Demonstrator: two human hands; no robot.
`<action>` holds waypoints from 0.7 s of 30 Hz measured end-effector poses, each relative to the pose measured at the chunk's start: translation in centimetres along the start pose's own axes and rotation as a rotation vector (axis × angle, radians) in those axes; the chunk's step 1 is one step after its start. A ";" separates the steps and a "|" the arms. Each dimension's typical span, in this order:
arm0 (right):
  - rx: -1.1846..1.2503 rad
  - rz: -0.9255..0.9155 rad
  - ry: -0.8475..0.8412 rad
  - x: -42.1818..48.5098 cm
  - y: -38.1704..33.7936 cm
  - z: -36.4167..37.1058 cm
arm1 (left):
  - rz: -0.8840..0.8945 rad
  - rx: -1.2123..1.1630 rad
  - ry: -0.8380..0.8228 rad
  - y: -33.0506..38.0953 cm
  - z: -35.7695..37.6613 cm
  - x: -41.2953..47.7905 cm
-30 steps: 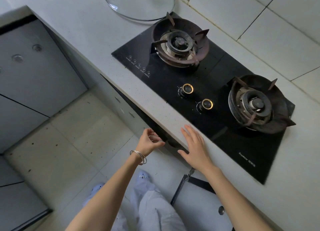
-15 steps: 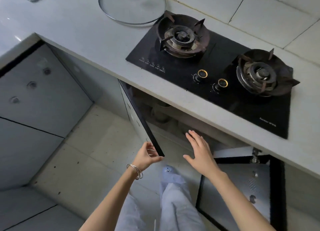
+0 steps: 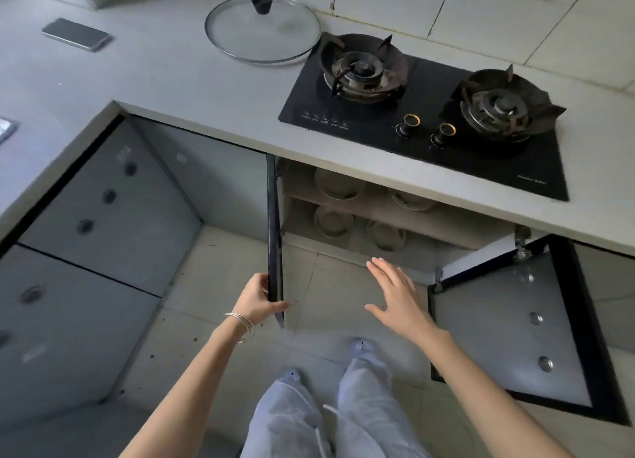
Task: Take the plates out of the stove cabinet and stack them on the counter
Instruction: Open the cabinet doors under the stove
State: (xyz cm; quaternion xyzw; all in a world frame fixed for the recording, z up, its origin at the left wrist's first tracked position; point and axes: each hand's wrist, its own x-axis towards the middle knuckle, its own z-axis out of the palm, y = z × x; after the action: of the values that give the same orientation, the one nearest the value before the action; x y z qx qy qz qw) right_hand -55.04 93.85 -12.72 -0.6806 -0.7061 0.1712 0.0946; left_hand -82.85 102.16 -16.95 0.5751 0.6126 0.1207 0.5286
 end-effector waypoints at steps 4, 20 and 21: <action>-0.016 0.002 -0.005 -0.2 -1.3 -0.2 | 0.008 0.102 0.007 -1.5 -2.6 -0.2; -0.041 0.041 0.069 -0.5 -3.3 -2.3 | -0.097 0.256 0.219 -3.0 -7.6 -0.7; -0.047 0.041 0.075 -0.5 -3.2 -2.4 | -0.081 0.291 0.232 -2.9 -7.8 -0.9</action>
State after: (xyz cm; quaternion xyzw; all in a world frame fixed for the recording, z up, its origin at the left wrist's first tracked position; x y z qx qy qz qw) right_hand -57.14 93.53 -9.30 -0.7029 -0.6917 0.1307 0.1017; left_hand -90.83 104.06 -15.43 0.6024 0.7032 0.0749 0.3702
